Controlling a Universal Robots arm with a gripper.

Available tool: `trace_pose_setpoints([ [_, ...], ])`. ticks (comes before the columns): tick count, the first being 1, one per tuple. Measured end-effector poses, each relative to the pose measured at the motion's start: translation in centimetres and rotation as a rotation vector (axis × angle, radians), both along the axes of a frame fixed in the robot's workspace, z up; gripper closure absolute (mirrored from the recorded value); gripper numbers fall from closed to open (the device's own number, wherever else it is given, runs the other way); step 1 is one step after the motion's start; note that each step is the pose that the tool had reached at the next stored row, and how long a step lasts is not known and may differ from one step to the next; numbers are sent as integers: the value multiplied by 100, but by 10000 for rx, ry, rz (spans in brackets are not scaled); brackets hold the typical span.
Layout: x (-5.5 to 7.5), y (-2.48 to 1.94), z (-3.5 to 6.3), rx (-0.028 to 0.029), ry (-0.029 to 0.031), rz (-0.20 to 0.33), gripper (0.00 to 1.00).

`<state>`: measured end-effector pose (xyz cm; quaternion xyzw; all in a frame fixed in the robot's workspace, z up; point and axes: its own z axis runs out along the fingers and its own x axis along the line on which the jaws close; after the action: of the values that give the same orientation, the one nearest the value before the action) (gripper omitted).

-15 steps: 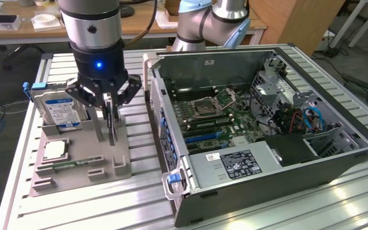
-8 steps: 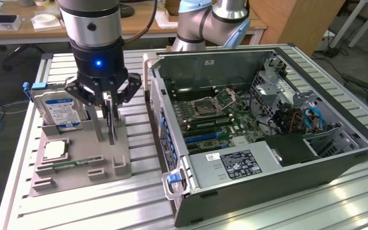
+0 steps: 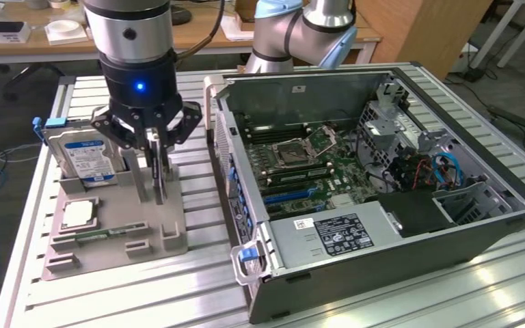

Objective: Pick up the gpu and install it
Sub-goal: 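Pick up the gpu and move the gpu toward the slot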

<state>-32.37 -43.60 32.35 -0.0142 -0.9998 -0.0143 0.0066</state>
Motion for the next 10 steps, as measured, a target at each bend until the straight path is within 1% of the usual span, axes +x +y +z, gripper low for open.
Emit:
trace_pose_setpoints([
  [10,0,0,74,0,0,0,74],
])
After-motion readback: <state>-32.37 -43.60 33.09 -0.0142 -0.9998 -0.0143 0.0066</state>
